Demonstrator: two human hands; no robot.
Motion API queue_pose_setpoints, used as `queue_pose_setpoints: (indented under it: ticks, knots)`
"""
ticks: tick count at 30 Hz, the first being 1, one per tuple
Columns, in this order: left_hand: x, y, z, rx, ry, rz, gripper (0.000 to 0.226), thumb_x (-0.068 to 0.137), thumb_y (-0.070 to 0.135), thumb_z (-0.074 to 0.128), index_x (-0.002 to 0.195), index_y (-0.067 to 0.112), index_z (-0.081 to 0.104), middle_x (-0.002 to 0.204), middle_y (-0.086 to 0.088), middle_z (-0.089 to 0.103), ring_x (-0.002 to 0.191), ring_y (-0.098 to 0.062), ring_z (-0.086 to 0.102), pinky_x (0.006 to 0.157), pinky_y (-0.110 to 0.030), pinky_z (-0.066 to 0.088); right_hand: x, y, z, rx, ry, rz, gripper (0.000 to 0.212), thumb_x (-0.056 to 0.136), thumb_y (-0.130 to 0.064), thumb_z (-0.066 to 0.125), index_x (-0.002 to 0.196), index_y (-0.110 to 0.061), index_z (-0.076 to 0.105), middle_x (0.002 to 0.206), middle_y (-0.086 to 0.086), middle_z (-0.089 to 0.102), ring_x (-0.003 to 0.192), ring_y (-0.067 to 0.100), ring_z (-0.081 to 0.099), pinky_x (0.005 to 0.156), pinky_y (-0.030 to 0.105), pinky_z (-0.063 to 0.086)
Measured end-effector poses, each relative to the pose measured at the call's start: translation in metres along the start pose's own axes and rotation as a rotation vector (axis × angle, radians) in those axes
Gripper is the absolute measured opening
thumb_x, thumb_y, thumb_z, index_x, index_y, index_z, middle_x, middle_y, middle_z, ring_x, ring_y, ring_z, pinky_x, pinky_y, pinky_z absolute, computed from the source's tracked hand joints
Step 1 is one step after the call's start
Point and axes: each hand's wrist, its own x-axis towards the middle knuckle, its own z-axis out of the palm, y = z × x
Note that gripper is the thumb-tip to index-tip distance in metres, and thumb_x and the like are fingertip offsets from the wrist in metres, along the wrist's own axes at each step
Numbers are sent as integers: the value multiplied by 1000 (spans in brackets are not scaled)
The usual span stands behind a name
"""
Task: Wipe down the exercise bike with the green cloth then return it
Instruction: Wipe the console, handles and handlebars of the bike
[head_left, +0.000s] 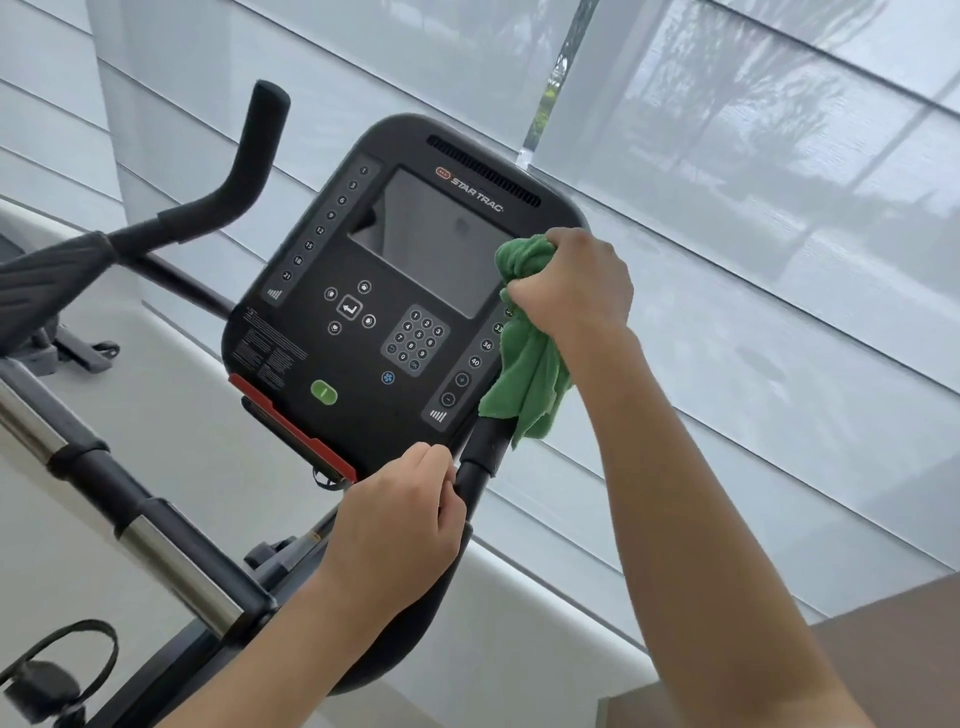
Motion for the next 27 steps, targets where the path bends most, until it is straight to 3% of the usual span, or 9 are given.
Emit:
queue_pose_setpoints:
  ticks: [4, 8, 10, 13, 15, 17, 19, 22, 27]
  knots:
    - [-1, 1, -1, -14, -3, -3, 16, 91, 17, 58, 81, 26, 49, 72, 11, 46, 52, -11, 43, 44, -26, 42, 21, -4, -35, -89, -423, -231, 17, 67, -29, 77, 82, -27, 71, 75, -1, 70, 71, 14, 67, 59, 26, 50]
    - [-1, 0, -1, -24, 5, 8, 17, 91, 16, 59, 81, 26, 50, 71, 11, 46, 52, -11, 43, 43, -25, 43, 32, 9, -41, 110, -564, -272, 18, 70, -19, 79, 86, -27, 78, 81, 5, 77, 66, 13, 71, 63, 30, 61]
    - [0, 0, -1, -22, 7, 8, 16, 90, 16, 58, 81, 26, 49, 71, 11, 46, 52, -12, 43, 43, -25, 41, 27, 18, -32, 396, -489, -232, 21, 73, -14, 84, 88, -27, 81, 80, 2, 78, 72, 13, 74, 68, 31, 63]
    - [0, 0, 0, -21, 0, 8, 15, 88, 16, 58, 81, 25, 48, 71, 11, 46, 51, -12, 41, 42, -26, 41, 2, 23, 4, 944, -122, 23, 13, 76, -12, 85, 87, -12, 78, 80, 3, 78, 75, 21, 76, 73, 41, 66]
    - [1, -1, 1, -21, -3, 7, 14, 87, 17, 57, 81, 26, 48, 71, 10, 46, 51, -13, 41, 42, -27, 41, -17, 16, 31, 847, 231, 73, 13, 82, -22, 81, 83, -18, 69, 80, -7, 71, 71, 13, 69, 72, 37, 61]
    - [1, -1, 1, -23, -6, 3, 13, 87, 18, 55, 81, 26, 48, 71, 10, 47, 51, -13, 43, 42, -28, 41, -31, 7, 46, 681, 413, 39, 15, 87, -28, 77, 95, -24, 64, 95, -11, 64, 81, 14, 64, 75, 38, 57]
    - [0, -1, 1, -25, -7, 7, 12, 88, 20, 53, 80, 27, 47, 71, 10, 47, 52, -13, 43, 42, -26, 40, -37, 6, 51, 565, 435, -2, 35, 88, -24, 76, 120, -27, 63, 120, -4, 59, 100, 23, 63, 78, 36, 55]
    - [-1, -2, 1, -40, -9, 9, 10, 88, 22, 50, 80, 27, 46, 71, 10, 47, 53, -13, 44, 43, -26, 40, -59, 17, 60, 373, 337, -98, 79, 88, -12, 74, 156, -34, 40, 147, 10, 41, 124, 33, 50, 85, 33, 45]
    - [-1, -3, 0, -81, -6, -2, 11, 88, 21, 53, 79, 25, 49, 69, 9, 50, 54, -14, 49, 46, -26, 43, -84, 31, 64, 315, 329, -154, 88, 92, -4, 71, 164, -37, 31, 162, 10, 32, 134, 32, 47, 107, 35, 44]
